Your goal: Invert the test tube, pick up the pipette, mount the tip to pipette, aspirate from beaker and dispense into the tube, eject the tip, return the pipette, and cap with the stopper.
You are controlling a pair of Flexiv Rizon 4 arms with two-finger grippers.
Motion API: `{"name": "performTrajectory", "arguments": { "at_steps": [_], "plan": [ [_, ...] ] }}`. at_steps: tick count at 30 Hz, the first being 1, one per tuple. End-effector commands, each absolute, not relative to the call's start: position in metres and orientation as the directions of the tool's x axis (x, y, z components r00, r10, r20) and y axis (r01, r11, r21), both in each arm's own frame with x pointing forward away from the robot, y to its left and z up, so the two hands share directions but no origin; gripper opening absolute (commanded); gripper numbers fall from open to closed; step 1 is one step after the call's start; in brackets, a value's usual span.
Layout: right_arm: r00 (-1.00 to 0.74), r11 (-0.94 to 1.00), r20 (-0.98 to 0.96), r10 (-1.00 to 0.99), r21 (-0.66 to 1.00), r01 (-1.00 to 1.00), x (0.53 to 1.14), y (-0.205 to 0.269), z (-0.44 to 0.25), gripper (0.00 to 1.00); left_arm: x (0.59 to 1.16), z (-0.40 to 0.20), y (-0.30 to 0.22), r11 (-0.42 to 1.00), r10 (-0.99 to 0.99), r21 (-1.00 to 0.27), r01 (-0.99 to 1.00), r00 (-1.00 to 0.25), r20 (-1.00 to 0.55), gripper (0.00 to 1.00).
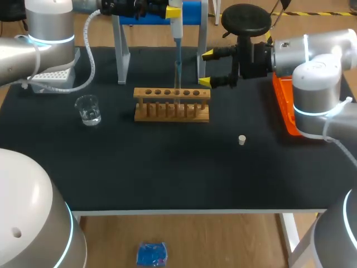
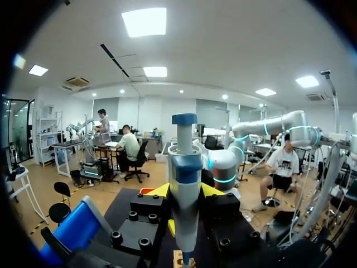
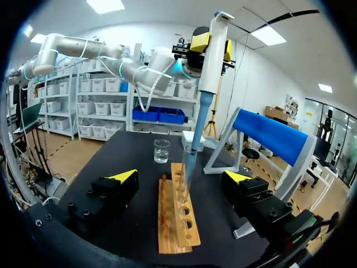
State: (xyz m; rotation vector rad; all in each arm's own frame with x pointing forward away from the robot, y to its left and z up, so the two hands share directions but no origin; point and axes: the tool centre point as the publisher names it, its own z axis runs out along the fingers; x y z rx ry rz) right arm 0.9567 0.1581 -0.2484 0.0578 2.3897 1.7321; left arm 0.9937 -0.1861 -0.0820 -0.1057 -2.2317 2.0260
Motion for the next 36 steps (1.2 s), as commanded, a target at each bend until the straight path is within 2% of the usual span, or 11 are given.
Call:
{"name": "performTrajectory", "arguments": {
  "at_steps": [1,36],
  "plan": [
    [-0.981,0.316,-0.130,0.141,0.945,-0.080,0.957,0.158,-0.249,1.00,0.993,-0.081,-0.186,0.100,0.133,-0.994,-0.033,-0.990,0.046,0.00],
    [-0.981,0.316,-0.130,0.141,0.945,-0.080,0.957,0.158,-0.249,1.00,0.995,-0.065,-0.184,0.138,0.107,-0.990,-0.025,-0.994,0.040,0.00]
  ]
}}
